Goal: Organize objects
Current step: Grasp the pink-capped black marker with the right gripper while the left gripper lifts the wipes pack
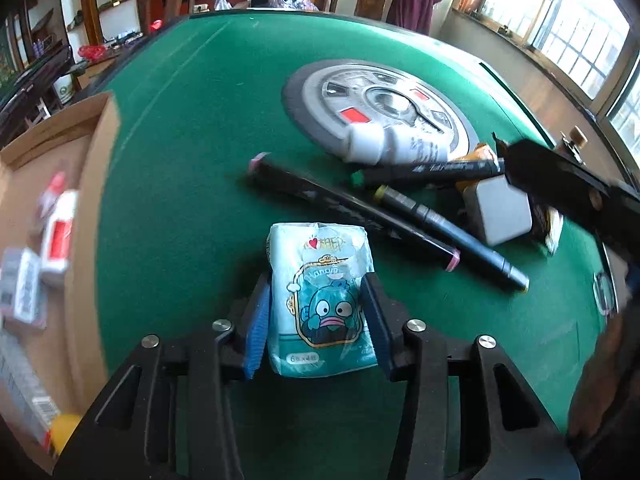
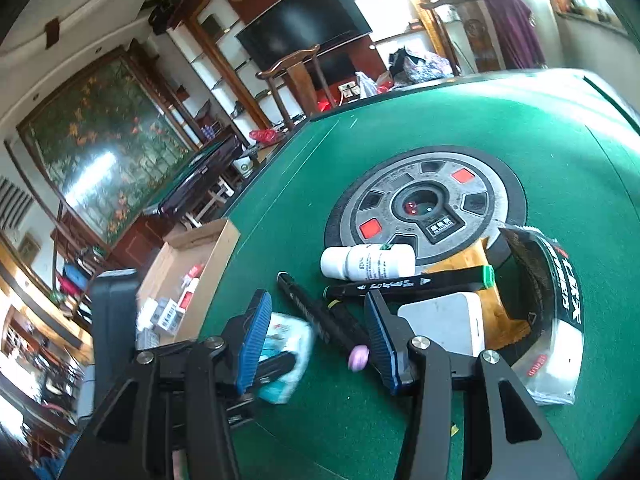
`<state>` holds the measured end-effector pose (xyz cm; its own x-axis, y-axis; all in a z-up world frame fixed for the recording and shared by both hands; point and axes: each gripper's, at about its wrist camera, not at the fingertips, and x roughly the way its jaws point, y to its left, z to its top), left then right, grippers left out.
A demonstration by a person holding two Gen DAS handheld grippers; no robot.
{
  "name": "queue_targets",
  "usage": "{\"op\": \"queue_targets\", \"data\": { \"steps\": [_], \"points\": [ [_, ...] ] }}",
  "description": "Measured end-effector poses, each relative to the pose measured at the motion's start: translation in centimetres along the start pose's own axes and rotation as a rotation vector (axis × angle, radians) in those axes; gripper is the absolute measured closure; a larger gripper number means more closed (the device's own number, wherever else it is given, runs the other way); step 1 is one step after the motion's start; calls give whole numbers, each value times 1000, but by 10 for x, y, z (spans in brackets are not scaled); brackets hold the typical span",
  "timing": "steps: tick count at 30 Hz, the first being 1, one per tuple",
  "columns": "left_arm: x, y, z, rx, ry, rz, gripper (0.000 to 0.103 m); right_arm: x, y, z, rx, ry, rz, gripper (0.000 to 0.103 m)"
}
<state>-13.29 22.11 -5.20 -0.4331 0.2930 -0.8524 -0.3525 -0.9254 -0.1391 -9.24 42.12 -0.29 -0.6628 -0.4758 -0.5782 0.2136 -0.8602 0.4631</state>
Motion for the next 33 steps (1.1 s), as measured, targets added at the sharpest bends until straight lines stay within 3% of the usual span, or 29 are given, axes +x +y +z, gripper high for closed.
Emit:
{"op": "queue_targets", "data": {
  "steps": [7, 12, 19, 23, 27, 33],
  "points": [
    [-21, 29, -32, -34, -33, -20, 64, 40, 30, -9, -158, 124, -3, 56],
    [-20, 30, -33, -40, -40, -44, 63, 76, 50, -14, -278, 208, -96, 77],
    [-20, 27, -32, -17, -51, -35, 59, 107, 46, -21, -337, 269, -157, 88],
    [-16, 22, -30, 1, -67, -20, 56, 103, 45, -24, -348, 248, -176, 90],
    [-16, 20, -31, 1, -86, -74, 82, 94, 46, -25, -333, 219, -192, 90],
    [-23, 19, -31, -13, -98, -83, 84, 69, 46, -19, -264, 156, -116, 90]
  ]
}}
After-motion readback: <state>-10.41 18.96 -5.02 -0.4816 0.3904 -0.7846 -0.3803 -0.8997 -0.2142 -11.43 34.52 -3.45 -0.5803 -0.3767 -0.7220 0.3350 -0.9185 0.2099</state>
